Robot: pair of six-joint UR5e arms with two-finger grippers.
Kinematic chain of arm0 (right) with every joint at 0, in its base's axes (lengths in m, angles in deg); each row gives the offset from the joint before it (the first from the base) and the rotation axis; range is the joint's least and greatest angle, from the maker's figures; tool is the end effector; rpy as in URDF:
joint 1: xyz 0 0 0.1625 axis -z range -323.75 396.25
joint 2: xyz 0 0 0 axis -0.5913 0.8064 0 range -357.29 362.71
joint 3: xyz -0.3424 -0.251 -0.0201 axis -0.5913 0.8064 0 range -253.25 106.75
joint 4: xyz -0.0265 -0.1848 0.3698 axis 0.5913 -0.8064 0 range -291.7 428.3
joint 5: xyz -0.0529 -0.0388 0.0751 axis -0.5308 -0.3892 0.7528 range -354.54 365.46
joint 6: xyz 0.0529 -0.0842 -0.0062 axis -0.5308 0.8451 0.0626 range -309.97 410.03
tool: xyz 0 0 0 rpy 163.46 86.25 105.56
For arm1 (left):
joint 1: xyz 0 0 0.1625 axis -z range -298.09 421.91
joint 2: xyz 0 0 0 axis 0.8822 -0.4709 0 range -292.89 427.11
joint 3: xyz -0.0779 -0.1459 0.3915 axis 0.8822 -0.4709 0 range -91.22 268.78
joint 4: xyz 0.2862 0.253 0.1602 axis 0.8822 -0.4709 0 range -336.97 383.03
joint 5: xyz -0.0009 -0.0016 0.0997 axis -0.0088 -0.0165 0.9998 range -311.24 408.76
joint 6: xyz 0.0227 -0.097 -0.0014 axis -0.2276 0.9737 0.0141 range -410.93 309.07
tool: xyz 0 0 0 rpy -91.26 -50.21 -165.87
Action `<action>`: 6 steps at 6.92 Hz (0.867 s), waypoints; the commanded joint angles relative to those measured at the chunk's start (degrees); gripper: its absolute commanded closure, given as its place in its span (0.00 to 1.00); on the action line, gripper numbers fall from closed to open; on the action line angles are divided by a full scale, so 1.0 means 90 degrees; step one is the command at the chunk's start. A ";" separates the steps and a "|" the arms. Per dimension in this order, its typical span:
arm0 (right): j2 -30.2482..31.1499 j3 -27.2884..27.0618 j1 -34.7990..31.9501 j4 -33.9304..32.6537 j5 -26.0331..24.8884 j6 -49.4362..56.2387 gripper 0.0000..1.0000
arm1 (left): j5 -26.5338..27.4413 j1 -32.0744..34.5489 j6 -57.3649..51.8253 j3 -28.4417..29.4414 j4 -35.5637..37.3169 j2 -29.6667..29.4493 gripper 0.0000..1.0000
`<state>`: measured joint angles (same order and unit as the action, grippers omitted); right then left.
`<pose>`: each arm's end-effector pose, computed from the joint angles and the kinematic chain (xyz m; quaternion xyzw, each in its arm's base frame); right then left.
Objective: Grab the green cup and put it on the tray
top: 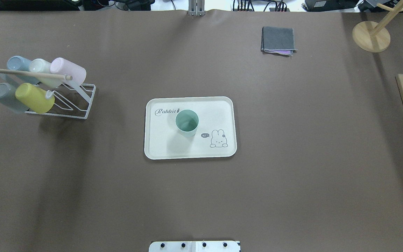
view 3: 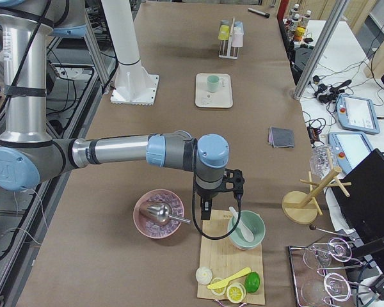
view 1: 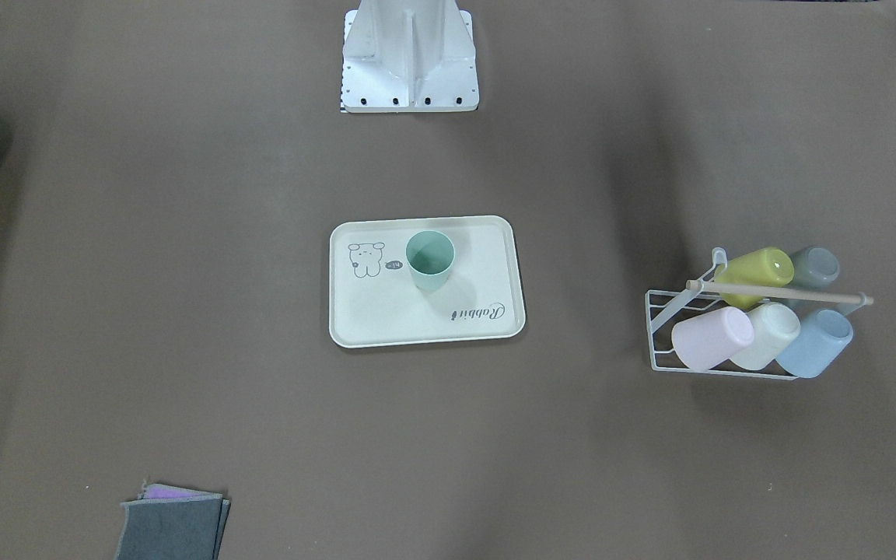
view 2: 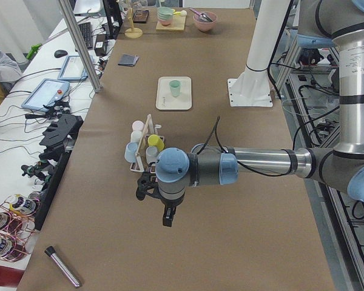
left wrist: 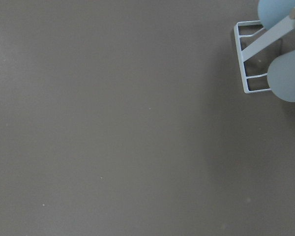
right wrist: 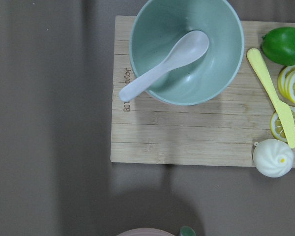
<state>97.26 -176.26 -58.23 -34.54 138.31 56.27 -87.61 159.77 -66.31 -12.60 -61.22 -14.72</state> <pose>0.1003 -0.4416 0.6090 -0.0013 -0.3667 -0.0003 0.9303 -0.1191 -0.4153 0.6343 0.0594 0.3896 0.0516 0.9176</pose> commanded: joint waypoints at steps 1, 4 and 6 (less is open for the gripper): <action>0.0002 0.0010 0.0000 0.0000 0.0005 -0.0010 0.00 | -0.0004 0.0005 0.0117 -0.0044 -0.0023 0.0000 0.02; 0.0012 0.0010 0.0000 0.0010 0.0015 0.0000 0.00 | -0.0014 0.0024 0.0107 -0.0200 -0.0033 0.0049 0.02; 0.0012 0.0000 0.0000 0.0000 0.0005 0.0000 0.00 | -0.0014 0.0015 0.0098 -0.0122 -0.0053 0.0069 0.02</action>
